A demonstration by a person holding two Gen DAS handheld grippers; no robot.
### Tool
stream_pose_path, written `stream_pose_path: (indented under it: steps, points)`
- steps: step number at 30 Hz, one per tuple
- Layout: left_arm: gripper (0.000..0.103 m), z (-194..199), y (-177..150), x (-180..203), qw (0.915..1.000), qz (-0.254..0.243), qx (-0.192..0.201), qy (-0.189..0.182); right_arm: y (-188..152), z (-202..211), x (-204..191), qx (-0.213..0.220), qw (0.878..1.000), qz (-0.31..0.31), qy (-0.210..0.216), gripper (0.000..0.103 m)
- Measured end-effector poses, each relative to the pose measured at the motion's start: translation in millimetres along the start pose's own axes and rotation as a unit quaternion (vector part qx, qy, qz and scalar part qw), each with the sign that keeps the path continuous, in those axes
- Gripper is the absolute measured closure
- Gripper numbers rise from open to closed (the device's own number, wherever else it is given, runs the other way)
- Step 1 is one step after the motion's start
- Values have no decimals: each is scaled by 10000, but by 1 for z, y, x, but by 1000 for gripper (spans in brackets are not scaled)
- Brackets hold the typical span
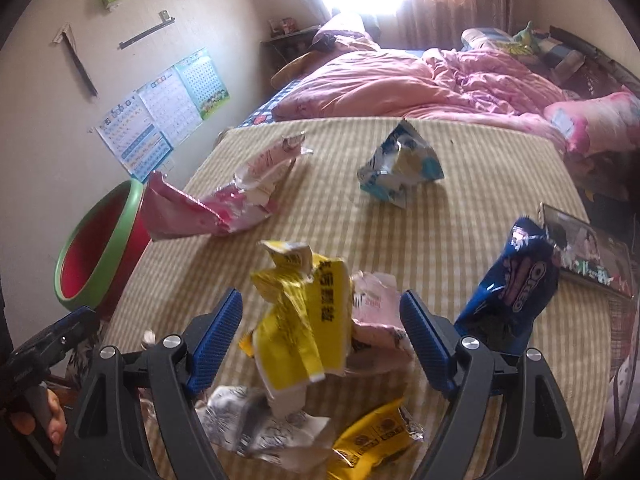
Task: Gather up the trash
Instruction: 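Grasp the crumpled white paper with the left tool while the right tool grasps the yellow wrapper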
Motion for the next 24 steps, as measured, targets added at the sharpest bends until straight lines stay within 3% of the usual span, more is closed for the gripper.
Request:
stream_pose_path:
  steps: [12, 22, 24]
  points:
    - [19, -23, -29, 51, 9990, -23, -361, -249, 1, -1, -8, -89, 9977, 437, 513, 25]
    - [19, -61, -46, 48, 9953, 324, -903, -114, 4, -10, -13, -281, 9939, 675, 830, 50]
    - [28, -61, -46, 50, 9957, 241, -893, -60, 3, -10, -18, -281, 9935, 737, 820, 51]
Point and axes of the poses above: each gripper's, at about its wrist camera, not at the fingertips, and z roughly against the way its jaws point, x to its right, y to its top, the point moved 3 cm from there along -z, roughly the way its jaws point, and after that the axes turned 8 degrees about -y, right-handed, at the moved point
